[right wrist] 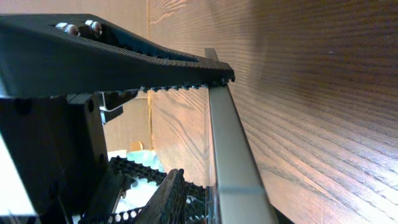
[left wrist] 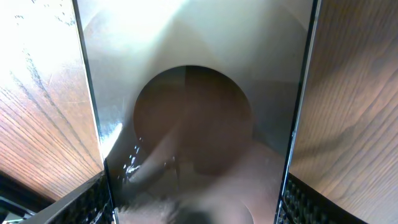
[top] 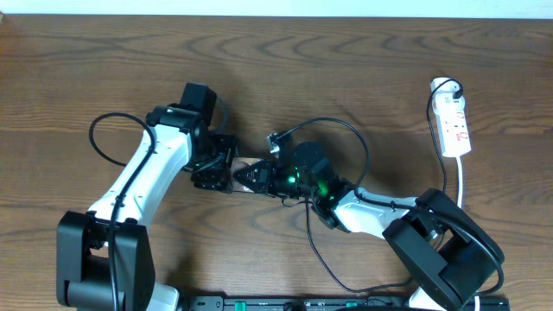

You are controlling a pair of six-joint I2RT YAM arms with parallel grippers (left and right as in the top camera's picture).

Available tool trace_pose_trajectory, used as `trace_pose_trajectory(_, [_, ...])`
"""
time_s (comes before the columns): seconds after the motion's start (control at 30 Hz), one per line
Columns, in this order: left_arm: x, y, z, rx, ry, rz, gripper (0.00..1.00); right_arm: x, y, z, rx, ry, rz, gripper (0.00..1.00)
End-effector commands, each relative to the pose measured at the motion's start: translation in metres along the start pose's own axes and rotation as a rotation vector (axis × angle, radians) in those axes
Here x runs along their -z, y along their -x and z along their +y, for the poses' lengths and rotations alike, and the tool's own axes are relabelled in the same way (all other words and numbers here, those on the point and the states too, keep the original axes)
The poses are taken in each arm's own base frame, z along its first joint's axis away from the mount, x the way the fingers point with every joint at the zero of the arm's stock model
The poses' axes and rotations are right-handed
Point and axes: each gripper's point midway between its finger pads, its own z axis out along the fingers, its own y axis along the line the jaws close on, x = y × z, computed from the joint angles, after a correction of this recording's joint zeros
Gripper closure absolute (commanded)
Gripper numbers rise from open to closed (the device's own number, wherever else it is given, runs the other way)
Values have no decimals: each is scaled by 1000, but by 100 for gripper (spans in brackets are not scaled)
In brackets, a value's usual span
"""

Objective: Plug charger to phone and switch on socket

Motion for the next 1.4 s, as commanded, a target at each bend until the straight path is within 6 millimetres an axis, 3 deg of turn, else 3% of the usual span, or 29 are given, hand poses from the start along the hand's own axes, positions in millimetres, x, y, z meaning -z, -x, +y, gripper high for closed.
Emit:
trace_pose_trajectory(0.0, [12,-14,-10,-31,-50,20,93,-4,0,3,13,3,-2,81])
trace_pose_trajectory(0.27, [12,-16,-12,-39,-58,21,92,-4,0,3,13,3,-2,89])
trace_pose_trajectory(0.37, [12,-16,-12,-38,-58,21,93,-4,0,3,13,3,-2,99])
trace_pose_trajectory(0.7, [12,-16,-12,-38,-58,21,92,-4,0,3,13,3,-2,99])
trace_pose_trajectory(0.73, [12,-16,-12,-39,-58,21,87,-4,0,3,13,3,-2,99])
trace_pose_trajectory(0.87, [12,-16,-12,-39,-58,21,37,-4,0,3,13,3,-2,99])
trace_pose_trajectory(0.97, [12,-16,-12,-39,-58,21,19,-3,1,2,13,3,-3,99])
trace_pose_trajectory(1.37, [12,-15,-12,-137,-59,18,14,-1,6,1,9,2,-13,99])
